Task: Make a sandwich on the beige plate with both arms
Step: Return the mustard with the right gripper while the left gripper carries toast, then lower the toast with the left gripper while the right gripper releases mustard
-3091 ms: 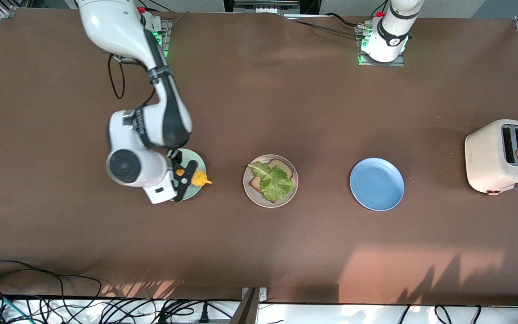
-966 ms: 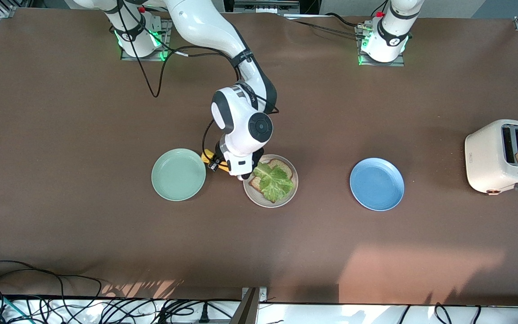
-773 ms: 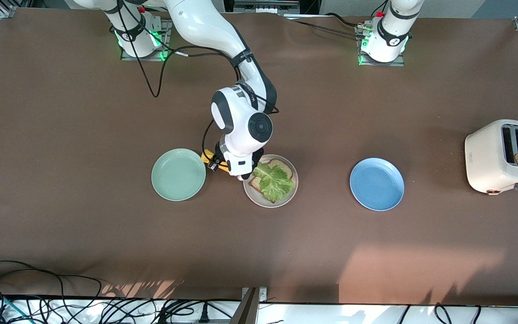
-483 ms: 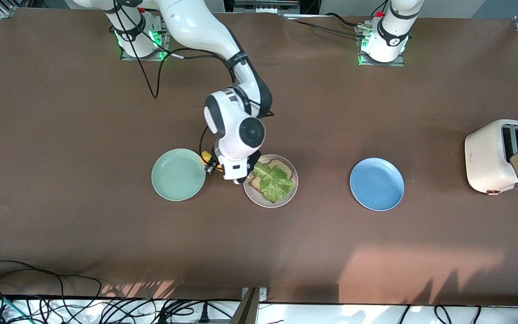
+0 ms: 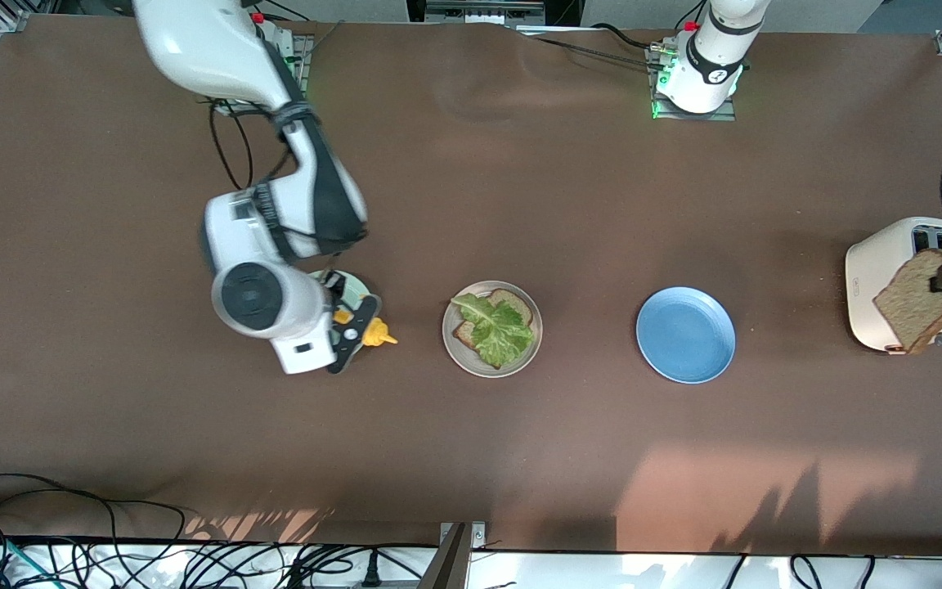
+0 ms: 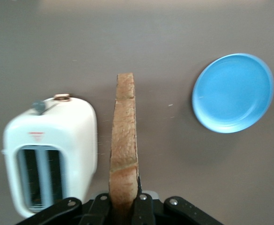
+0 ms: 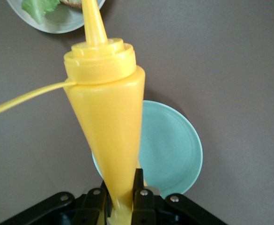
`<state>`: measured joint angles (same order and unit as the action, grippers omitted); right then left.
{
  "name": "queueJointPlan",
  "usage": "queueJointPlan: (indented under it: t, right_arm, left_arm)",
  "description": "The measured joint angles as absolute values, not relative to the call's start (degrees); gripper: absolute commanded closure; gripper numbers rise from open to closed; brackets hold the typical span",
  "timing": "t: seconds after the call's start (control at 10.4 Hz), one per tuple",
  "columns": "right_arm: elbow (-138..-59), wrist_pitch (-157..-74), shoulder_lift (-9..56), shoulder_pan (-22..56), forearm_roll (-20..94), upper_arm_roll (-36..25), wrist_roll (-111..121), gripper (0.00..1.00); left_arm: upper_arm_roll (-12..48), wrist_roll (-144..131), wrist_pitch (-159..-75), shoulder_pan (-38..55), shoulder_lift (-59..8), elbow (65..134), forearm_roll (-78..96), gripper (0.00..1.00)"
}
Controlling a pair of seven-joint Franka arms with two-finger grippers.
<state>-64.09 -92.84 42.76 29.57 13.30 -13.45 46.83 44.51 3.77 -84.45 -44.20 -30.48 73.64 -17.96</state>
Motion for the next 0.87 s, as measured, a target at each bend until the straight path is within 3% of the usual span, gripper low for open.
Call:
queueJointPlan:
  t: [0.29,0.48,0.87]
  right_arm:
    - [-64.7,-91.2,41.6,15.0,14.2,-3.0,59.4,1.00]
    - [-65.2,-89.3,41.6,9.3,17.9,-1.9,69.9,1.00]
    - [-66.6,-83.7,44.0,-1.2,27.6,-1.8,93.3,1.00]
  left_arm:
    - [44.6,-14.1,-84.5,-33.8,-32.1,73.9,-12.5,1.00]
    - [44.5,-25.3,-88.1,-26.6,-34.3,74.0,-9.4,1.00]
    - [44.3,-38.9,-103.7,-17.5,-39.5,74.2,1.2,1.00]
